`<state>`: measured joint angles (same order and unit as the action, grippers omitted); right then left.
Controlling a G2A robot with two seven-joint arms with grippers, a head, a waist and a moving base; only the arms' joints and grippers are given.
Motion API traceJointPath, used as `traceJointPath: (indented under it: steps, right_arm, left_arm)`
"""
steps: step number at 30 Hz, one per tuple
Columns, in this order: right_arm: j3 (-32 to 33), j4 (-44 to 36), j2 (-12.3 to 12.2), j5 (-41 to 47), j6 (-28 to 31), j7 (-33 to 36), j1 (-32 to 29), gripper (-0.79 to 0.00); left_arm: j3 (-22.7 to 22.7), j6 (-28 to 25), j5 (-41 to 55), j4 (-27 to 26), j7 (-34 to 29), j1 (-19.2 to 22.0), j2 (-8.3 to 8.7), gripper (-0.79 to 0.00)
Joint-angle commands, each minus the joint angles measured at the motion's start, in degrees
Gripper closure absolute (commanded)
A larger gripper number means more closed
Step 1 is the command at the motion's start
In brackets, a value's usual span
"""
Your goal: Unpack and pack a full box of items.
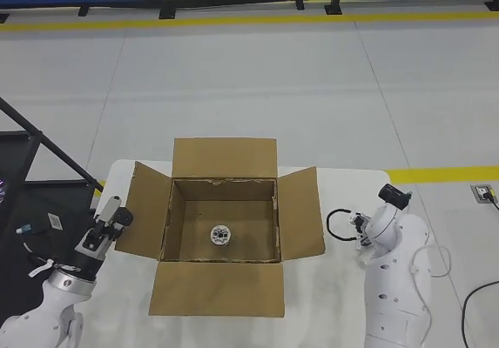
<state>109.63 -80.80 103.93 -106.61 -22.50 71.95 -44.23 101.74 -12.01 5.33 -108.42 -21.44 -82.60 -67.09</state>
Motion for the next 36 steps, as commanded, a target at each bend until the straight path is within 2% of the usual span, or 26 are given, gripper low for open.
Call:
traceJointPath:
  steps: [1, 3, 4, 9, 10, 15, 19, 23, 28, 32, 36]
  right_arm:
    - [0.4, 0.2, -0.2, 0.1, -0.5, -1.0, -0.2, -0.342]
    - [-0.2, 1.0, -0.3, -2.2, -2.4, -2.1, -0.3, -0.326]
    - [-0.3, 0.7, -0.2, -0.3, -2.1, -2.5, -0.3, -0.292]
    - [-0.7, -0.5, -0.4, 0.5, -2.6, -3.5, -1.4, -0.095]
    - [-0.9, -0.7, -0.4, 0.4, -2.6, -3.4, -1.5, -0.006]
    - [-2.1, -3.1, -0.5, 1.5, -2.1, -3.3, -1.8, 0.0]
    - [-5.6, -9.9, -0.2, 1.6, -2.0, -3.8, -2.9, 0.0]
    - [-13.8, -21.4, 0.7, 0.3, -2.0, -2.6, -5.0, 0.0]
    - [-25.1, -31.3, 1.4, 0.5, 2.3, -0.6, -5.4, 0.0]
    - [-33.8, -31.7, 2.0, 2.5, 6.4, -0.1, -3.5, 0.0]
    - [-41.2, -24.4, 2.7, 5.0, 10.9, 1.5, 0.6, 0.0]
  left_arm:
    - [-0.1, 0.1, -0.2, -0.2, 0.1, 0.1, 0.01, -0.785]
    - [-0.1, 0.2, -0.3, -0.3, 0.2, 0.1, 0.03, -0.785]
    - [-0.2, 0.2, -0.3, -0.3, 0.2, 0.1, 0.04, -0.785]
    - [-0.4, 0.2, -0.6, -0.3, 0.5, 0.2, 0.06, -0.785]
    - [-0.4, 0.2, -0.6, -0.3, 0.5, 0.2, 0.07, -0.785]
    - [-0.4, 0.2, -0.6, -0.5, 0.8, 0.0, 0.09, -0.785]
    - [-0.2, 0.0, -0.6, -0.6, 1.0, -0.2, 0.12, -0.785]
    - [-0.2, -0.2, -0.4, -0.9, 0.9, -0.6, 0.14, -0.785]
    - [-0.1, -0.8, 0.0, -0.9, 1.1, -1.5, 0.12, -0.785]
    - [0.2, -1.5, 0.5, -1.1, 1.4, -2.4, 0.09, -0.785]
    - [0.4, -2.0, 1.0, -1.1, 1.7, -3.1, 0.06, -0.785]
